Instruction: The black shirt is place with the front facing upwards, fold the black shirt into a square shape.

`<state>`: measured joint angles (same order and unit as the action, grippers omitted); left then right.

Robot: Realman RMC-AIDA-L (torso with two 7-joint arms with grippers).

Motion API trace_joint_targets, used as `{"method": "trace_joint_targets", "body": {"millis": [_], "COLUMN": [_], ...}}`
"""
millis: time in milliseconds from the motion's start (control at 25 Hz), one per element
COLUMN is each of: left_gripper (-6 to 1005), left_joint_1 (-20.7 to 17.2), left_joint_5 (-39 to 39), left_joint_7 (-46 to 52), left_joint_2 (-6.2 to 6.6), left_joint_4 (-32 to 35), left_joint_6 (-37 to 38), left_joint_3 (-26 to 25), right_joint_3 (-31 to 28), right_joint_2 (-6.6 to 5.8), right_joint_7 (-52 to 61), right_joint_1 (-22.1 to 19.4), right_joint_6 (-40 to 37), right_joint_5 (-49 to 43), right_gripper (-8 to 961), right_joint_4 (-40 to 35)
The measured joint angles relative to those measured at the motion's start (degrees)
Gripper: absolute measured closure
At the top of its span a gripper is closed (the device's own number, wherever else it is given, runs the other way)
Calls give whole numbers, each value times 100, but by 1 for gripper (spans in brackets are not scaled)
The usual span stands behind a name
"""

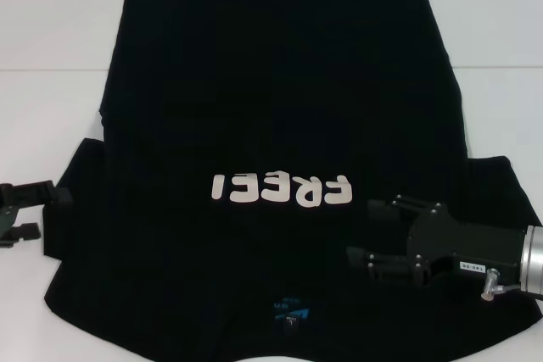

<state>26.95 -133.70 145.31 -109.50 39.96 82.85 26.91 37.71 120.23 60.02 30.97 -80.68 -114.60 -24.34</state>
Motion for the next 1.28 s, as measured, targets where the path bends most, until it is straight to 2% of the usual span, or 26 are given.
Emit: {"method": "trace_joint_targets", "body": {"millis": [600, 960, 1280], "left_gripper": [66, 67, 66], "left_joint_1": [108, 141, 216], "left_joint_5": [-224, -222, -225], "left_joint_7": [72, 30, 4], "left_joint_2": [-30, -91, -95], "left_joint_4": [-444, -480, -600], "left_joint_6": [-900, -978, -968], "left_joint_3": [2, 0, 7], "right_joint_3": [0, 0, -1], "right_joint_2": [0, 0, 0], "right_joint_7": [1, 1, 1], "right_joint_1": [-3, -3, -3], "right_joint_6": [-10, -30, -49], "right_joint_5": [-1, -1, 0], "right_gripper": [67, 68, 68], "right_joint_4": [1, 0, 0]}}
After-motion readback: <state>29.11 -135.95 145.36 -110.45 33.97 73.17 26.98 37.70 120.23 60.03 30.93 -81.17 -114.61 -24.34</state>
